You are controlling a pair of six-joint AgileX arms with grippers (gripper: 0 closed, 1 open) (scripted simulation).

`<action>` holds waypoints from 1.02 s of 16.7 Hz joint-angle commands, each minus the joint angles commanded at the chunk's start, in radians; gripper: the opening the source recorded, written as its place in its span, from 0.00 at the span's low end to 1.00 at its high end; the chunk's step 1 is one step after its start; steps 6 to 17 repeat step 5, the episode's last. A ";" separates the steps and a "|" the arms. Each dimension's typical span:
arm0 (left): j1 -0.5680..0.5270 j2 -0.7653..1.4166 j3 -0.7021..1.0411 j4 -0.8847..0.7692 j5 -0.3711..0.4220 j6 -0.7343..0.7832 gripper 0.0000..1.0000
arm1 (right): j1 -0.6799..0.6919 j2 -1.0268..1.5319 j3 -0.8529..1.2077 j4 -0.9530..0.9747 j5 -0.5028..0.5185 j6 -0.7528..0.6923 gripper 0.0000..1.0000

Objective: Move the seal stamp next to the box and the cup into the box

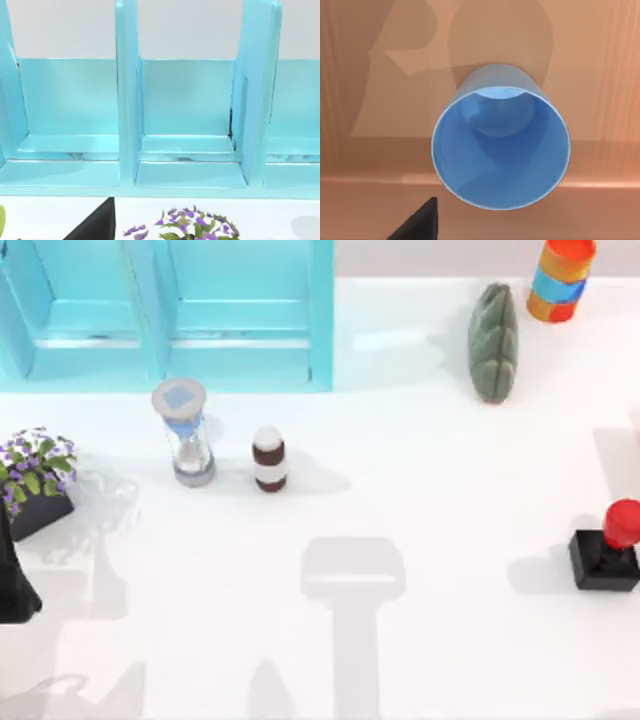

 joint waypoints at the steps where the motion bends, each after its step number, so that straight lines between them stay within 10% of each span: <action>1: 0.000 0.000 0.000 0.000 0.000 0.000 1.00 | 0.001 -0.011 0.034 -0.047 0.000 0.001 1.00; 17: 0.000 0.000 0.000 0.000 0.000 0.000 1.00 | 0.003 -0.036 0.112 -0.137 0.001 0.001 1.00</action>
